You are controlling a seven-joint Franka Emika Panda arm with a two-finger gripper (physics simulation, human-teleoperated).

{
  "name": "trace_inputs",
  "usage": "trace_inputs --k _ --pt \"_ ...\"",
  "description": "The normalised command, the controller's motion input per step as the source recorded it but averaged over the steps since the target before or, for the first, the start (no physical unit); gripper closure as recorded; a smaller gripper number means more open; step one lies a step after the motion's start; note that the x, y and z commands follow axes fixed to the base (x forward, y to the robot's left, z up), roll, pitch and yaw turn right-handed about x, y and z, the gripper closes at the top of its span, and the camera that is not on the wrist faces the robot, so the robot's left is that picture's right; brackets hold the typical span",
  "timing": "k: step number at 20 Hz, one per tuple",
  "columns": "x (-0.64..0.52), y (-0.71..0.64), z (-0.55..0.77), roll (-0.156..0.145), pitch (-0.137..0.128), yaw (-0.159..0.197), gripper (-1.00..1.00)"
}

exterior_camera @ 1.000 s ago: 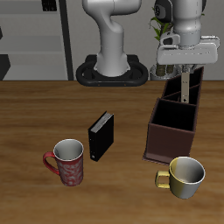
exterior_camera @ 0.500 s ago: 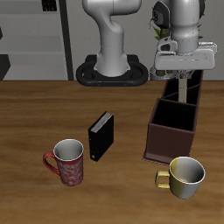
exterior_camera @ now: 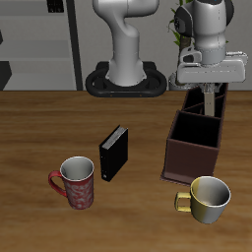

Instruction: Place the yellow book into the left desk caddy's back compartment

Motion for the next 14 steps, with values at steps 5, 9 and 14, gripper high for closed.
trace_inputs --k 5,9,14 --pt "0.11 0.17 0.01 0.039 0.002 -0.018 1.0" --pt "0.1 0.21 -0.1 0.035 -0.003 0.012 1.0" --pt "0.05 -0.21 -0.32 -0.03 0.067 -0.013 1.0"
